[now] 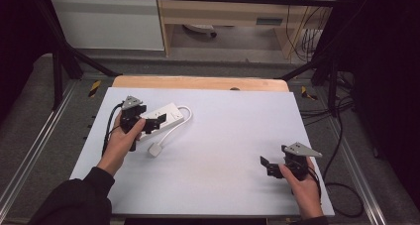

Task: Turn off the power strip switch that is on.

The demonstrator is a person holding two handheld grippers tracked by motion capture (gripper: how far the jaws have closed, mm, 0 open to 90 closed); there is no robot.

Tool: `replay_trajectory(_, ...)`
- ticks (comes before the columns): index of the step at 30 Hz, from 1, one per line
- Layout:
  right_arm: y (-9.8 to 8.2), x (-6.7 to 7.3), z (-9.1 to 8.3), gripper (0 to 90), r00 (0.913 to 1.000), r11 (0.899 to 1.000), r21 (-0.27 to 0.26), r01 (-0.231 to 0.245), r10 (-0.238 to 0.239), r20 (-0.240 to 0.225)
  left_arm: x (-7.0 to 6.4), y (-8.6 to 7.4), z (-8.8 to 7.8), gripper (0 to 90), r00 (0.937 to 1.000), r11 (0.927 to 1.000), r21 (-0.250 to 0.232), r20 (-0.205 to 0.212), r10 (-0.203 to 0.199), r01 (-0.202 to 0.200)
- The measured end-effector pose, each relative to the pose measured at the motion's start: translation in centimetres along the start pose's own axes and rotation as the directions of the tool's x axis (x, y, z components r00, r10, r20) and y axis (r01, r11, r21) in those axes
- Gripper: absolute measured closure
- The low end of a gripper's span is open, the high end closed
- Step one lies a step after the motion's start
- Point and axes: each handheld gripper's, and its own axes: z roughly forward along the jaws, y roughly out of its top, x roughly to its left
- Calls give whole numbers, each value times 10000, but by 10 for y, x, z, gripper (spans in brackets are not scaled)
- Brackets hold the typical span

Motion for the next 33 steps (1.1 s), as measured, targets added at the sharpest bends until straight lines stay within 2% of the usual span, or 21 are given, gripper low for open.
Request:
replay_trajectory(8, 0, 0, 0, 44, 10000, 10000, 11, 0, 0, 12, 2, -1, -23, 81, 9999, 9998, -105, 18, -146, 147)
replay_trajectory(18, 0, 1, 0, 43, 10000, 10000, 46, 12, -12, 21, 3, -6, -58, 80, 9999, 9992, -379, -19, -126, 125)
replay_trajectory(23, 0, 0, 0, 43, 10000, 10000, 35, 57, -57, 21, 5, -15, -77, 82, 9999, 9979, -627, -12, -148, 147)
replay_trajectory(28, 0, 1, 1, 43, 10000, 10000, 53, 63, -63, 13, 5, -26, -94, 83, 9999, 9979, -637, 37, -125, 127)
replay_trajectory(33, 0, 1, 1, 42, 10000, 10000, 53, 75, -75, 19, 1, -45, -109, 83, 9994, 9978, -588, 144, -307, 315)
